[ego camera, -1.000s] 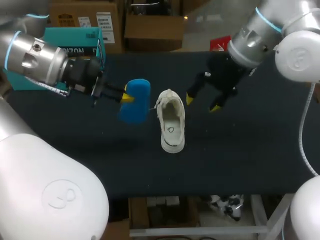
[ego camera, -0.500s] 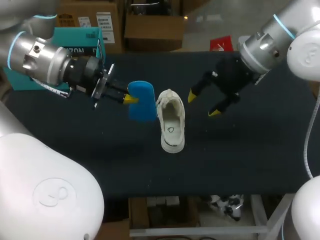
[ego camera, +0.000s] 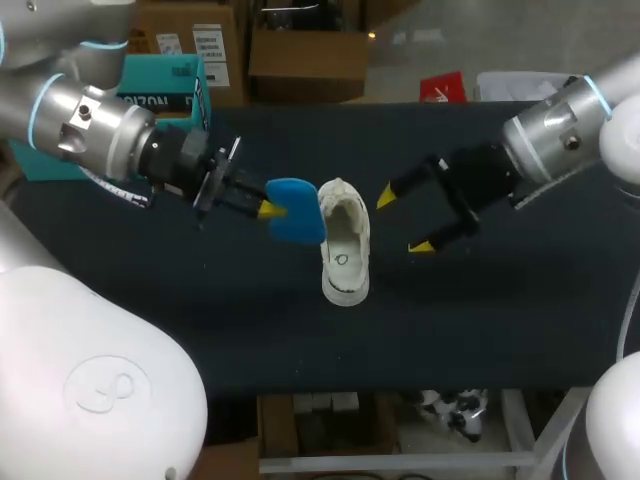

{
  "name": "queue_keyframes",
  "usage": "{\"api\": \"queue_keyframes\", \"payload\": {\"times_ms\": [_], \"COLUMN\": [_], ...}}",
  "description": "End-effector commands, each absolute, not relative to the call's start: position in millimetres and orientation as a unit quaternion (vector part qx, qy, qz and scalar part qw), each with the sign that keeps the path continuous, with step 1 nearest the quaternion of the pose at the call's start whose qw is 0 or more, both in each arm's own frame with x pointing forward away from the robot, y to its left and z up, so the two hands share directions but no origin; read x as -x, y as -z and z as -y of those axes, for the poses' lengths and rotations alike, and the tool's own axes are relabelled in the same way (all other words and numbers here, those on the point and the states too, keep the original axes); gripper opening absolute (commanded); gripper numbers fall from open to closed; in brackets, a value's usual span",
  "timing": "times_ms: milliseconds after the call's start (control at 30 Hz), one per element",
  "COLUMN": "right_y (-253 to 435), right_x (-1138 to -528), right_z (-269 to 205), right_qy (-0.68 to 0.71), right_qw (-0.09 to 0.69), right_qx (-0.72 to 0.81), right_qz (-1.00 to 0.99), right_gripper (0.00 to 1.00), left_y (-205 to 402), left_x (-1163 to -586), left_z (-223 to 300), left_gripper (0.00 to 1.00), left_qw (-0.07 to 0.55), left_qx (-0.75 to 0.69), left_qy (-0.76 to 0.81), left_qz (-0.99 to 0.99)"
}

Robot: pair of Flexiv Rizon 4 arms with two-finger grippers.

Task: Open the shoe tongue, take the insole out of the shoe, put the insole back into the shoe, and pack the shoe into the shoebox

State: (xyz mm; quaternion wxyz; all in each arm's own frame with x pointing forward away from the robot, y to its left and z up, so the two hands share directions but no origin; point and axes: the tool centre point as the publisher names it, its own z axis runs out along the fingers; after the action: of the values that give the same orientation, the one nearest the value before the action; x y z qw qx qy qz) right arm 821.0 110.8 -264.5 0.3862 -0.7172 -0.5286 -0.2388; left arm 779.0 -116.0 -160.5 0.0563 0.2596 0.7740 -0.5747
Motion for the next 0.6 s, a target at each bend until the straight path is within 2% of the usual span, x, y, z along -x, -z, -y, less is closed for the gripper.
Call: {"api": "queue_keyframes", "payload": {"times_ms": [33, 133, 433, 600], "right_y": [265, 265, 263, 270], "right_x": [-822, -822, -825, -816], "right_z": [-108, -108, -123, -137], "right_qy": [0.240, 0.240, 0.199, 0.183], "right_qw": [0.391, 0.391, 0.535, 0.573], "right_qx": [0.714, 0.714, 0.752, 0.744], "right_qz": [0.528, 0.528, 0.331, 0.292], "right_gripper": [1.00, 1.00, 1.00, 1.00], "left_y": [167, 168, 173, 177], "left_x": [-784, -784, -780, -783], "left_z": [118, 121, 133, 139], "left_gripper": [0.00, 0.00, 0.00, 0.00], "left_qw": [0.035, 0.050, 0.093, 0.105], "left_qx": [-0.277, -0.278, -0.279, -0.276], "left_qy": [0.578, 0.587, 0.596, 0.609], "left_qz": [-0.767, -0.759, -0.747, -0.736]}}
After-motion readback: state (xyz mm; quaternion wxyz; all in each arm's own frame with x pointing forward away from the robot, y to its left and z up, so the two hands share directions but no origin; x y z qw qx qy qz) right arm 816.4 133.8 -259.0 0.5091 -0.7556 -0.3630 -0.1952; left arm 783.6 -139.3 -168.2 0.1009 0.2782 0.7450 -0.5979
